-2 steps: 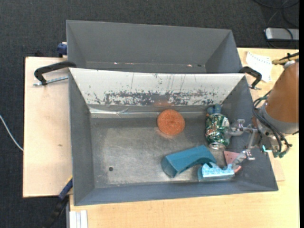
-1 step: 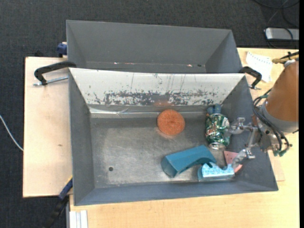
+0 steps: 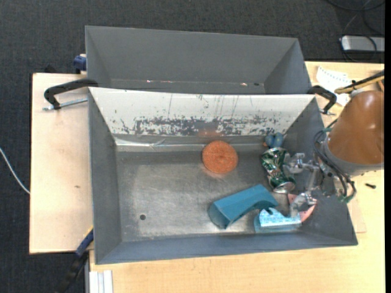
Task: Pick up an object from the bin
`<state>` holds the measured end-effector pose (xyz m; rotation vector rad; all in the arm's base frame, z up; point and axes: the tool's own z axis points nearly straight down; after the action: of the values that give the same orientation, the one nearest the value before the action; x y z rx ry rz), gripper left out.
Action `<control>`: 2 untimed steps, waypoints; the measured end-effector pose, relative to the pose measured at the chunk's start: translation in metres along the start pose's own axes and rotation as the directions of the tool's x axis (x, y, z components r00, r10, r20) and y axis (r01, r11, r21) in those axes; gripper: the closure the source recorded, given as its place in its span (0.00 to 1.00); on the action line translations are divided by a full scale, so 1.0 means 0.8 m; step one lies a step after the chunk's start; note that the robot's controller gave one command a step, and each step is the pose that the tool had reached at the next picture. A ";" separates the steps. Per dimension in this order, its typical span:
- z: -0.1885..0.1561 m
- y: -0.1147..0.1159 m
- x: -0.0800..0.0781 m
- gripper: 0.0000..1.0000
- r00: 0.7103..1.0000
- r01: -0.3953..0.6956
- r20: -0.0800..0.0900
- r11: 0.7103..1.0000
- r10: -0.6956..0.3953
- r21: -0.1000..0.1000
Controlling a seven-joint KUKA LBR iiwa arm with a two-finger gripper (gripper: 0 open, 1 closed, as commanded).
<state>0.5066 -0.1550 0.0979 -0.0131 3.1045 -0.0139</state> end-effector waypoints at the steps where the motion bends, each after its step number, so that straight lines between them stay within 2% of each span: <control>1: -0.006 0.000 0.000 0.00 1.000 0.005 0.000 1.000 -0.005 0.001; 2: -0.002 0.003 -0.001 0.00 0.998 0.070 0.004 0.998 -0.070 -0.001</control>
Offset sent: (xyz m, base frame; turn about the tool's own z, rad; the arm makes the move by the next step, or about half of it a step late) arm -0.0153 0.0063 -0.0202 -0.1278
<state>0.5076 -0.1522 0.0998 -0.1219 3.0983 -0.0136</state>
